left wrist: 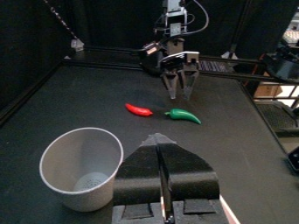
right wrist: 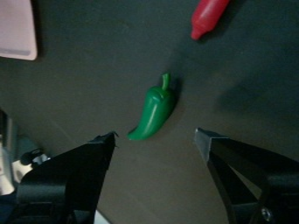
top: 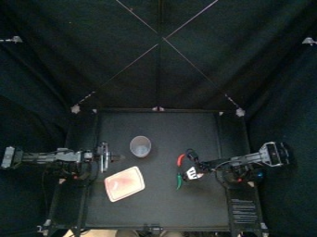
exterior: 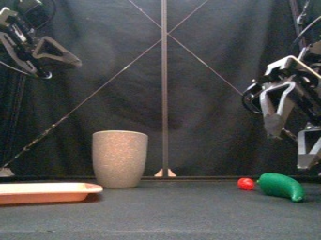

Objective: Pick the green pepper then place it on the pink plate
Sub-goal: Pick the green pepper

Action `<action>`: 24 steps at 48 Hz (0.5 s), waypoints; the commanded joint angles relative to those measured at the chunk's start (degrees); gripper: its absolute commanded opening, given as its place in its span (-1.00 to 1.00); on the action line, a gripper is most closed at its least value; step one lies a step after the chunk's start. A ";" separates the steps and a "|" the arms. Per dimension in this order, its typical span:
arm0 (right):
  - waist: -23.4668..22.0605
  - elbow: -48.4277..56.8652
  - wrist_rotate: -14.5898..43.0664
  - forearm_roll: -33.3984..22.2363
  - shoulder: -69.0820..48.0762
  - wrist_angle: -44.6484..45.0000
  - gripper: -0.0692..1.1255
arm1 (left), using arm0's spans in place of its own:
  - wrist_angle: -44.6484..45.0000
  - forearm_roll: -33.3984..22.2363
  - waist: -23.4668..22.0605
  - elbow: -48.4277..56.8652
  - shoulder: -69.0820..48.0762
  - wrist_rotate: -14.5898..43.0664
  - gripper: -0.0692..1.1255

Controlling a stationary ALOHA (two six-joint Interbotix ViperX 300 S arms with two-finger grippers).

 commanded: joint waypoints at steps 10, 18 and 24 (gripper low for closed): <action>-1.23 -6.68 0.26 -2.11 10.46 0.00 0.86 | -0.18 -0.09 0.18 -0.44 0.26 0.09 -0.71; -1.23 -9.14 0.26 -2.90 13.36 0.18 0.82 | -0.09 0.00 0.09 -0.26 0.26 0.09 -0.71; -1.23 -10.37 0.26 -2.99 13.97 0.70 0.71 | -0.18 -0.09 0.18 -0.09 0.18 0.00 -0.71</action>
